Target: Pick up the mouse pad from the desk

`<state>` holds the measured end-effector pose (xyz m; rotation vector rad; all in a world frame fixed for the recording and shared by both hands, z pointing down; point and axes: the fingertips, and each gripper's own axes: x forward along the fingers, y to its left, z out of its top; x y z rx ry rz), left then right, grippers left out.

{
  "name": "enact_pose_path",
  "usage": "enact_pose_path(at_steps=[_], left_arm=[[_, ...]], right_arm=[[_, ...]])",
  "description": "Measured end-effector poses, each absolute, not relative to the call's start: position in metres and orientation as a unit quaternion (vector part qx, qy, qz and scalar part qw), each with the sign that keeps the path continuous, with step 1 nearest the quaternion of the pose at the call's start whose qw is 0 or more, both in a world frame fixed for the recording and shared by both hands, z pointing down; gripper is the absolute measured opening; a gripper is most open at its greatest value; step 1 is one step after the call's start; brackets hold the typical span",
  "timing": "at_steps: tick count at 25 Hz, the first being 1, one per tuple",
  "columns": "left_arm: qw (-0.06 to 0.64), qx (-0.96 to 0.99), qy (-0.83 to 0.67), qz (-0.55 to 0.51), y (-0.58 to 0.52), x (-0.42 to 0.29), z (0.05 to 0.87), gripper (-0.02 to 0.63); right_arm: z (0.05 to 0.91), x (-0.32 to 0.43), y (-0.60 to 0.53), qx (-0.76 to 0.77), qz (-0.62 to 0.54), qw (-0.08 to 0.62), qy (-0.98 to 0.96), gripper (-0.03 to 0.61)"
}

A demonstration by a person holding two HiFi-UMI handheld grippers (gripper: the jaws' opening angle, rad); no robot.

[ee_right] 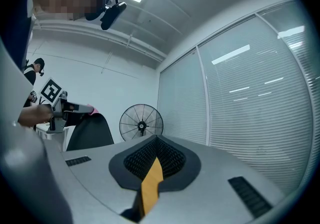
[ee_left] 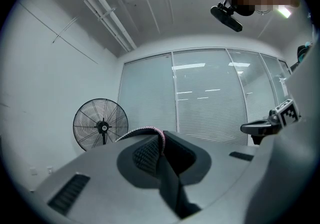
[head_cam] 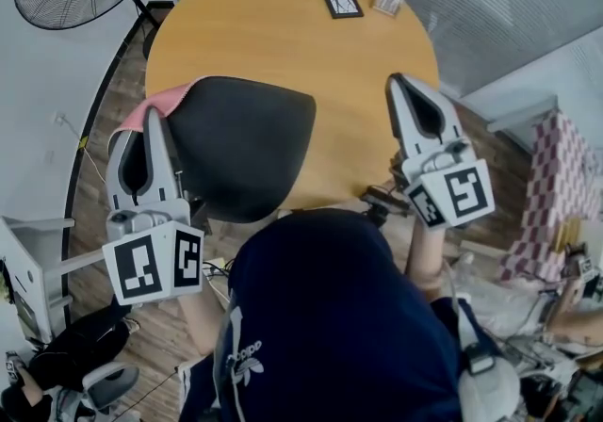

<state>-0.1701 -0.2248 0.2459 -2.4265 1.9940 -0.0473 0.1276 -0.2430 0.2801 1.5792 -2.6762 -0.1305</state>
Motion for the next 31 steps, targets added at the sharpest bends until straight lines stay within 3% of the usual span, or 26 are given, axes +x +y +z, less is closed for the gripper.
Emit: enact_pose_path(at_steps=[31], left_arm=[[-0.008, -0.776, 0.631, -0.010, -0.2320, -0.1629, 0.2452, 0.020]], right_arm=[[0.2800, 0.1291, -0.2489, 0.509, -0.045, 0.028, -0.859, 0.003]])
